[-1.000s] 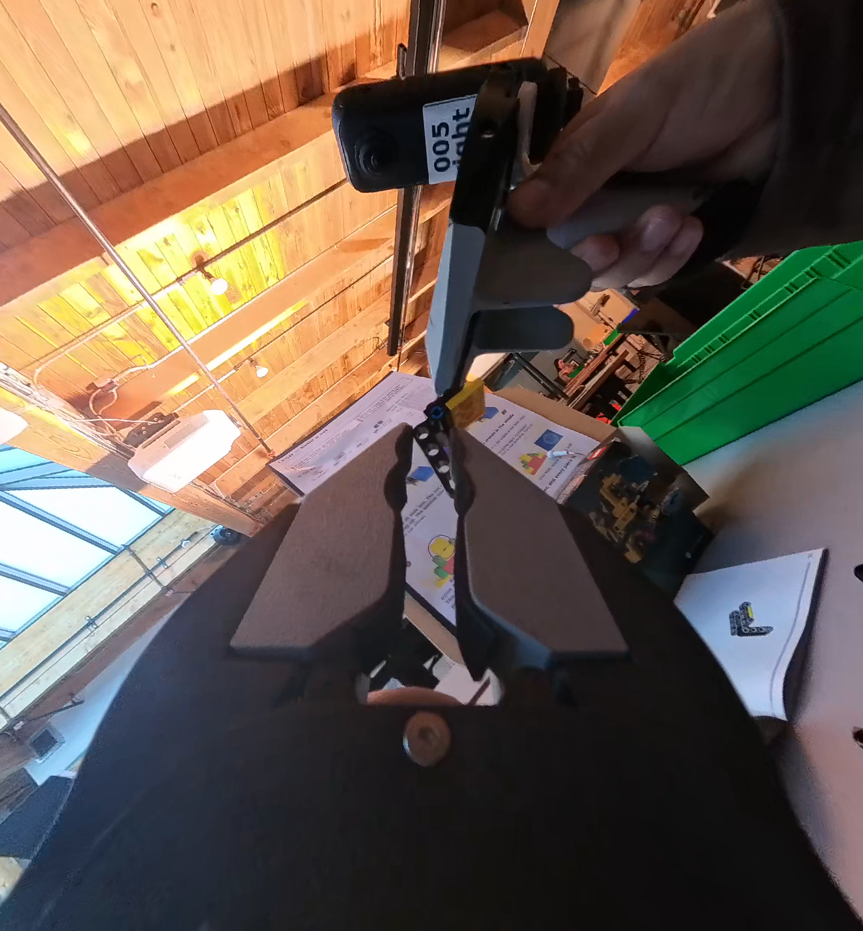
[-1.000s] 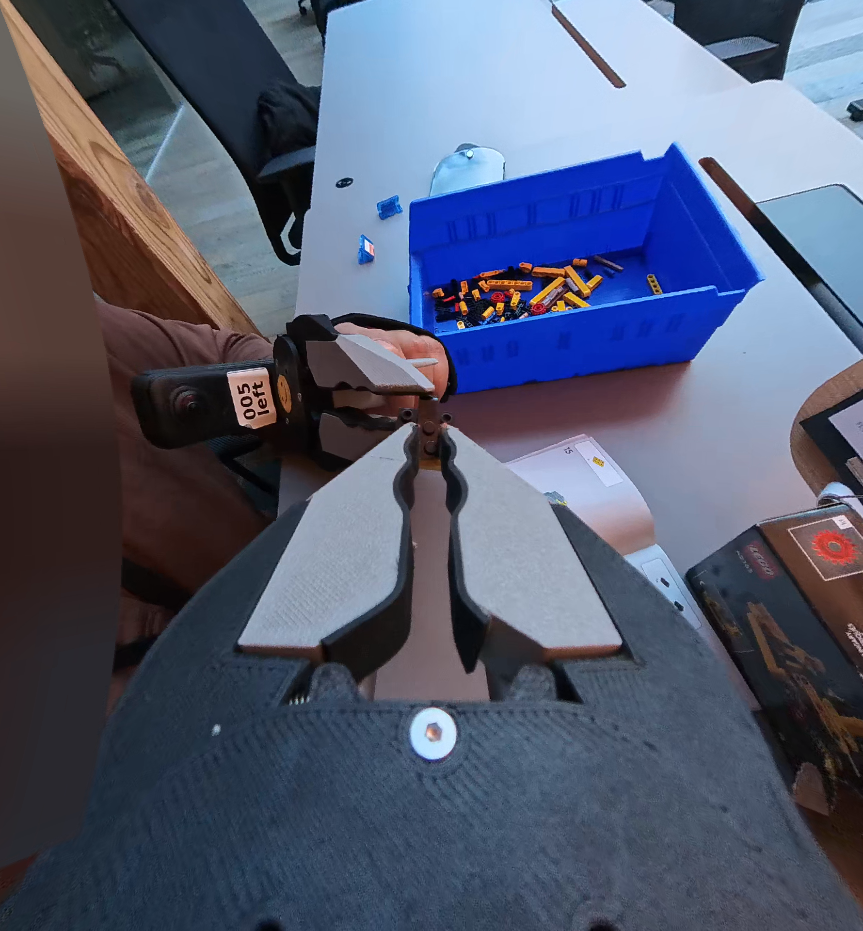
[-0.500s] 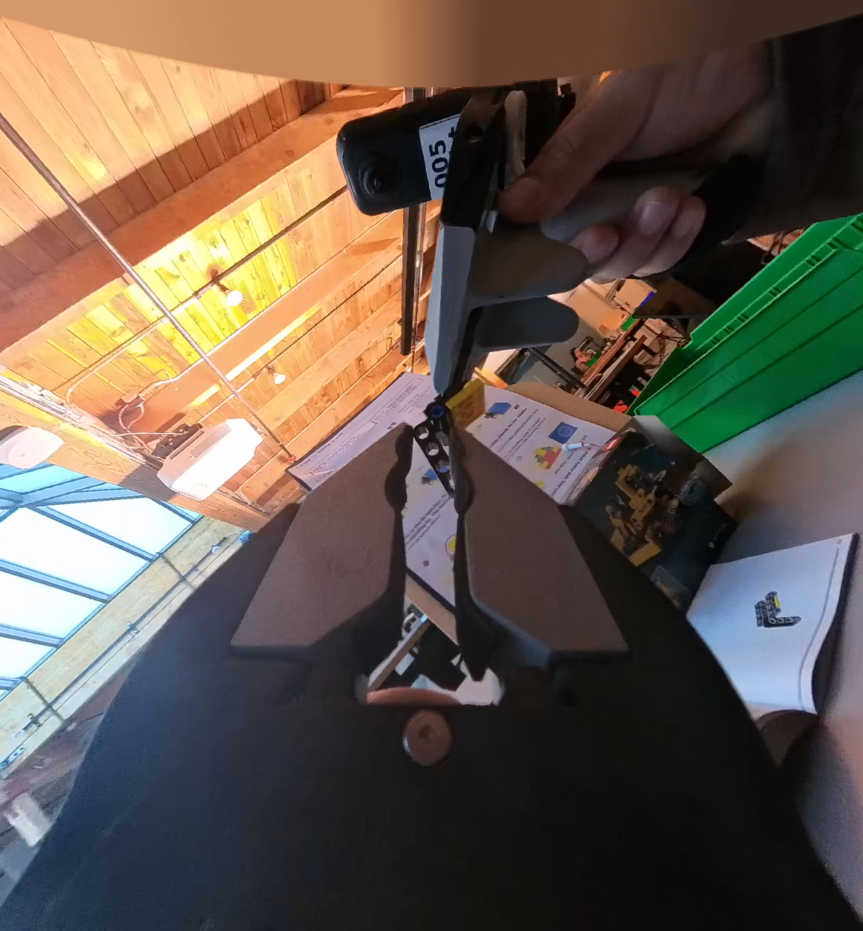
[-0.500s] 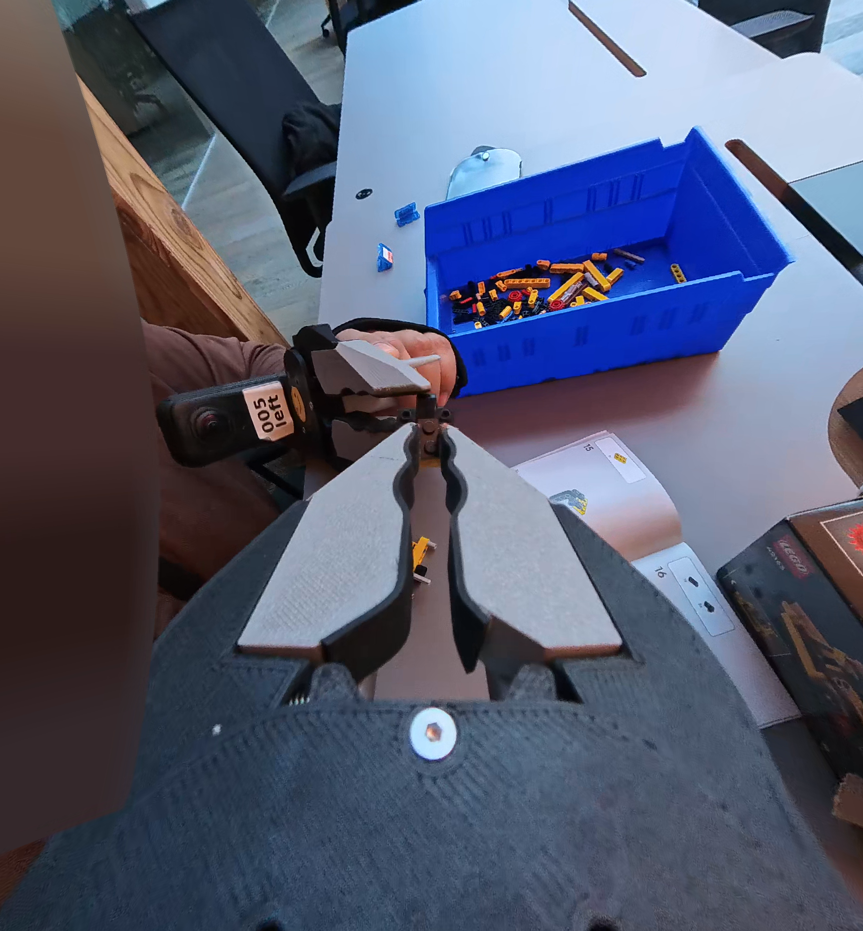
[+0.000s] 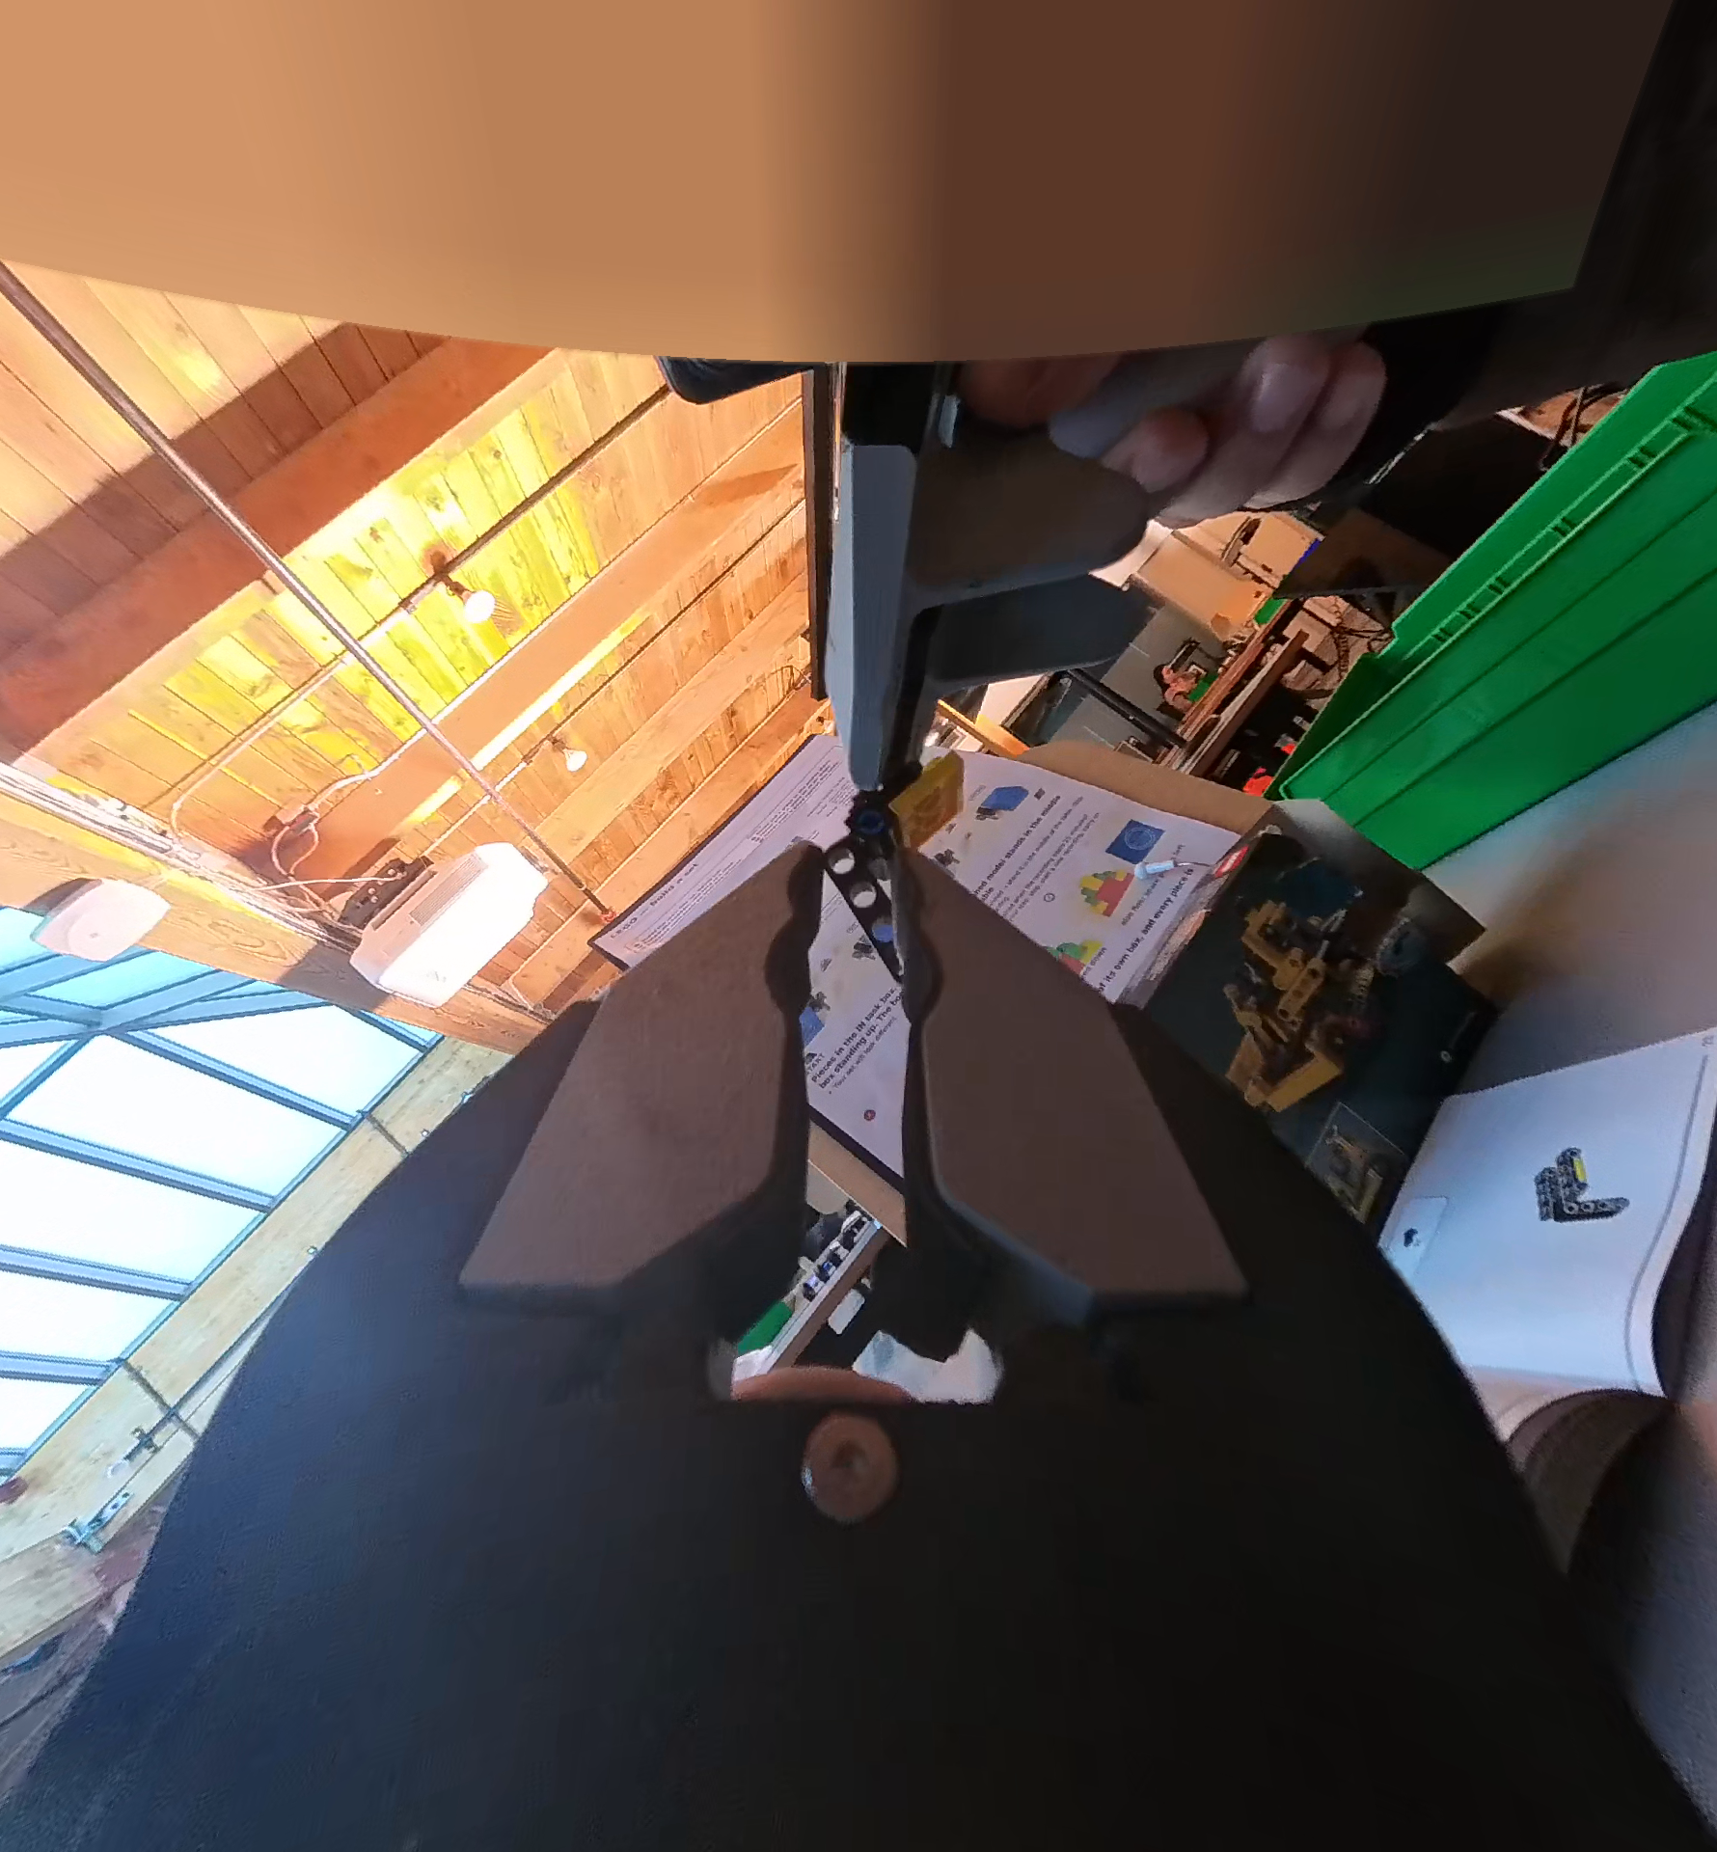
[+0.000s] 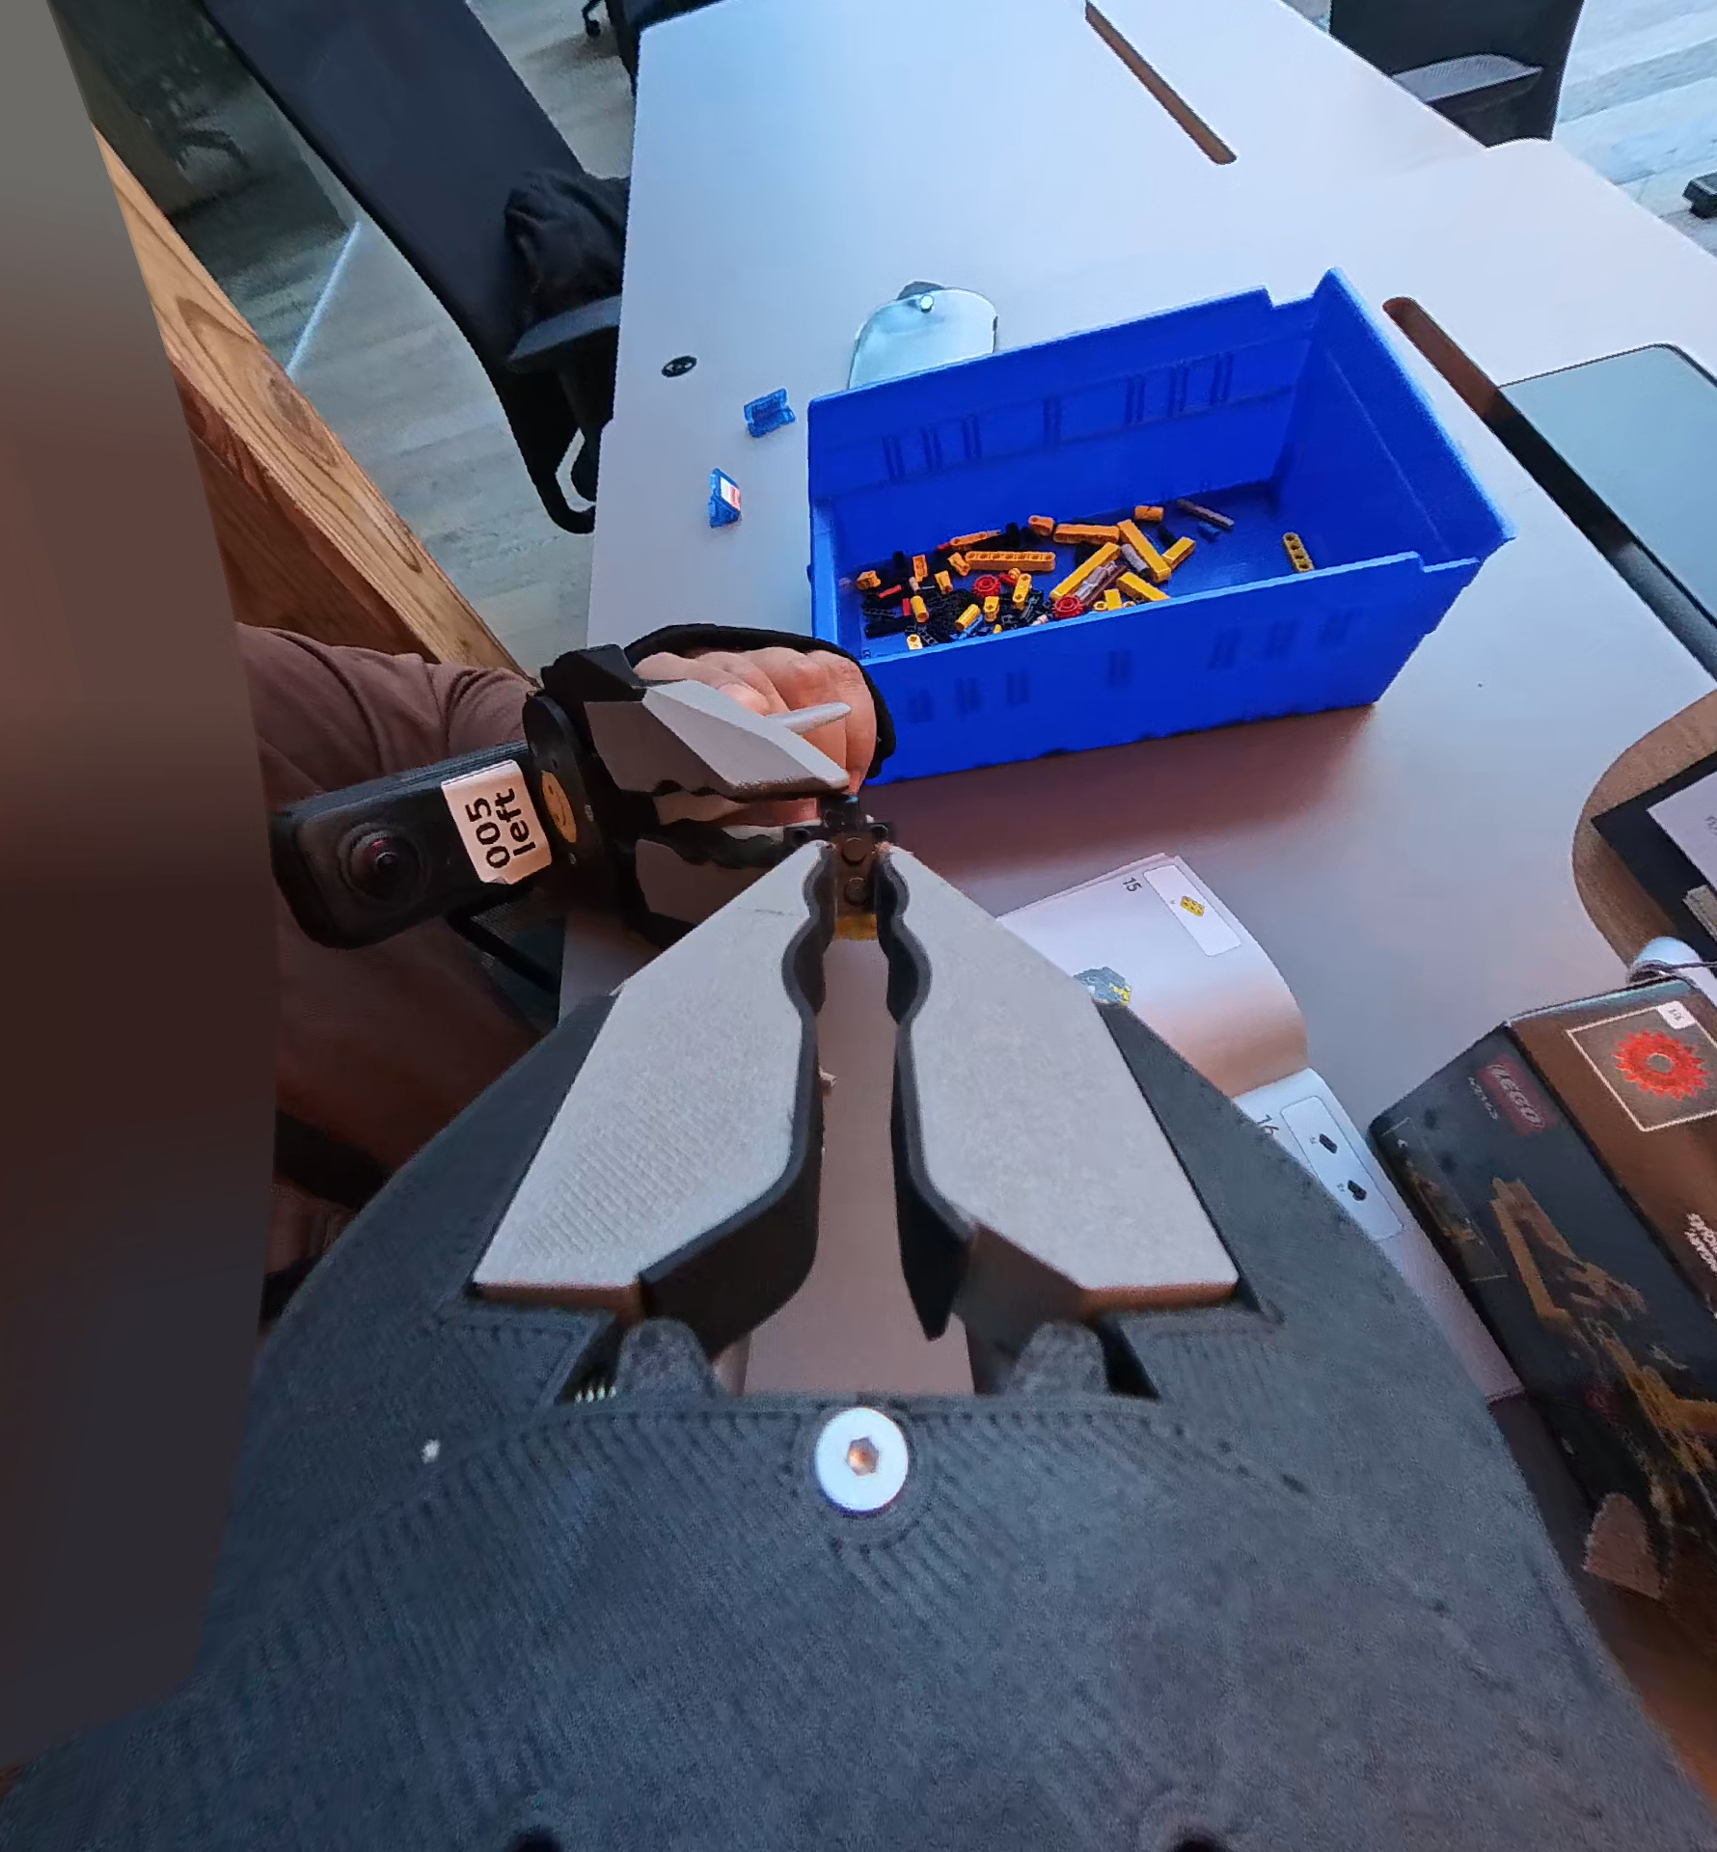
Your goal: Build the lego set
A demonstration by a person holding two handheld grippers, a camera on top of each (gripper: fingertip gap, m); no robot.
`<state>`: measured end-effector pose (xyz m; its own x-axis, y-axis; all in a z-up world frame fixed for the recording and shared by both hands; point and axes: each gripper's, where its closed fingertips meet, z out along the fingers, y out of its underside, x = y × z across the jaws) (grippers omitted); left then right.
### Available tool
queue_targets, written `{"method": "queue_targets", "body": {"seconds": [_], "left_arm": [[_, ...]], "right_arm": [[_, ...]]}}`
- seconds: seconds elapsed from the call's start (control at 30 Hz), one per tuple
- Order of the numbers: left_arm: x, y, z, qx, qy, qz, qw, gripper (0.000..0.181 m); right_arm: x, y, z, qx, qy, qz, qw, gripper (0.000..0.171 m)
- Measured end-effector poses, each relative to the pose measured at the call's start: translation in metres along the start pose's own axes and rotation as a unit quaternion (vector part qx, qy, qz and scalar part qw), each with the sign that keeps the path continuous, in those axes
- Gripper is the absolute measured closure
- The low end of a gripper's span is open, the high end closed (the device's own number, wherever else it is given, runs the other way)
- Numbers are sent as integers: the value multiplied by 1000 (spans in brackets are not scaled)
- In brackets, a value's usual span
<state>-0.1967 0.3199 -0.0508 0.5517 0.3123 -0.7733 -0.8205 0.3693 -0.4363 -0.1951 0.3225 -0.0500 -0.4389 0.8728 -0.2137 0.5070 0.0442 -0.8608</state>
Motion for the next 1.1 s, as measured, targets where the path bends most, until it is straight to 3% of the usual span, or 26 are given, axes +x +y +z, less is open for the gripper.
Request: {"method": "queue_targets", "body": {"seconds": [0.03,1.1], "left_arm": [[0,1,0,-2,-1,1,1000,171],[5,9,4,-28,11,-1,1000,171]], "right_arm": [[-1,0,0,-1,-2,-1,1000,167],[5,4,2,-24,57,-42,997,167]]}}
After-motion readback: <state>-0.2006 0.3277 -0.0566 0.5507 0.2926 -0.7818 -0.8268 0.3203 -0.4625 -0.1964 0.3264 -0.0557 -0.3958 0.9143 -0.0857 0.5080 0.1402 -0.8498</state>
